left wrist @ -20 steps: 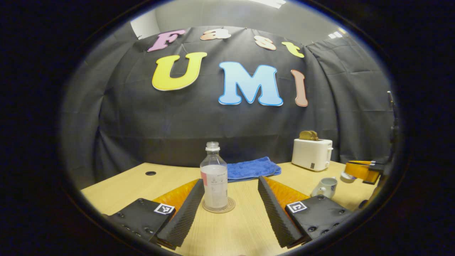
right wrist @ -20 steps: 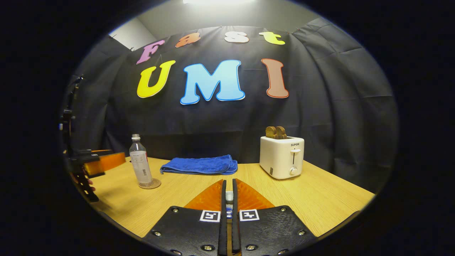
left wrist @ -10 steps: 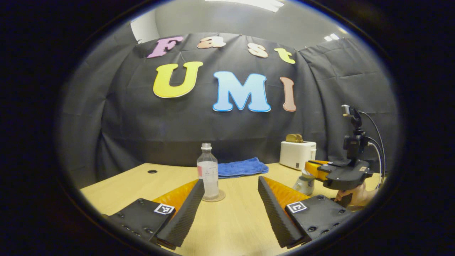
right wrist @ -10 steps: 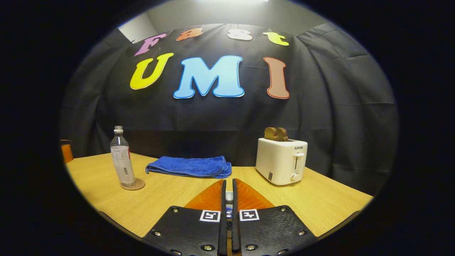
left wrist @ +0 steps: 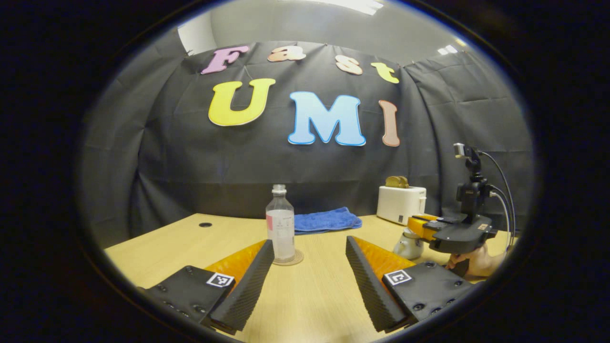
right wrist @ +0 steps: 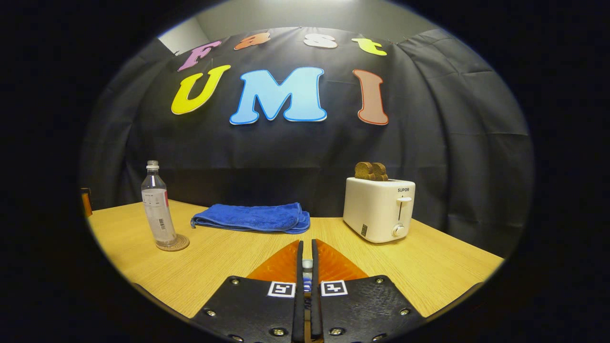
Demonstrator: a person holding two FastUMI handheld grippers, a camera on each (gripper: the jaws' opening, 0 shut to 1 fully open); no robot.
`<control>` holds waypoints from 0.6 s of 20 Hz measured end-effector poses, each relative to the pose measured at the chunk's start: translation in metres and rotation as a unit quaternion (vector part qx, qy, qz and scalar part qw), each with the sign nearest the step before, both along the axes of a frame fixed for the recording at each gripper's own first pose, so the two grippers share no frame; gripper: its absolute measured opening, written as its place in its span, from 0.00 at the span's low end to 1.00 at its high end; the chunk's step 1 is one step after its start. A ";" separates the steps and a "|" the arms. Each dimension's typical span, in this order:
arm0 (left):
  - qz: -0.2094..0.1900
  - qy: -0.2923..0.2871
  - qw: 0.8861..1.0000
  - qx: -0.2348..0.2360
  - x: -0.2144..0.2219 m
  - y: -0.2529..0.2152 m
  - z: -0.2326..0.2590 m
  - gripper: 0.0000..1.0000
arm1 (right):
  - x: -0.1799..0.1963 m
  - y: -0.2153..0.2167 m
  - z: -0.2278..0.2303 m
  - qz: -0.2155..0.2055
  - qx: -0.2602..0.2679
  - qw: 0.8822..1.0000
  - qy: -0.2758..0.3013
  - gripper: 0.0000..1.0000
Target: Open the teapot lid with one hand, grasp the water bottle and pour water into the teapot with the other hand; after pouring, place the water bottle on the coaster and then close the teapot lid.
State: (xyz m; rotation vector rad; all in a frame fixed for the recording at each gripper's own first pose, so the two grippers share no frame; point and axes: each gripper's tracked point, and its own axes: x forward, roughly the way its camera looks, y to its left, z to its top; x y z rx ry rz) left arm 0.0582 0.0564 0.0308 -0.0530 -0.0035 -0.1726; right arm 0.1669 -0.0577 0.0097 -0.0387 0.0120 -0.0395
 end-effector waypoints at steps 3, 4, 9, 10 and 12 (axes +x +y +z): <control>0.001 -0.002 1.000 -0.003 -0.002 0.000 0.002 1.00 | 0.004 -0.001 -0.002 -0.002 0.003 1.000 0.004 0.05; 0.001 -0.004 1.000 -0.003 -0.003 0.000 0.004 1.00 | 0.004 -0.001 -0.003 -0.004 0.005 1.000 0.005 0.05; 0.001 -0.010 1.000 0.002 -0.003 -0.001 0.006 1.00 | -0.001 0.002 -0.011 -0.009 -0.016 0.999 0.034 0.10; 0.002 -0.010 1.000 0.000 -0.003 -0.001 0.005 1.00 | 0.000 0.002 -0.011 -0.011 -0.026 0.999 0.038 0.12; 0.002 -0.006 1.000 -0.005 -0.003 -0.001 0.002 1.00 | -0.005 0.004 -0.007 -0.009 -0.045 0.998 0.036 0.18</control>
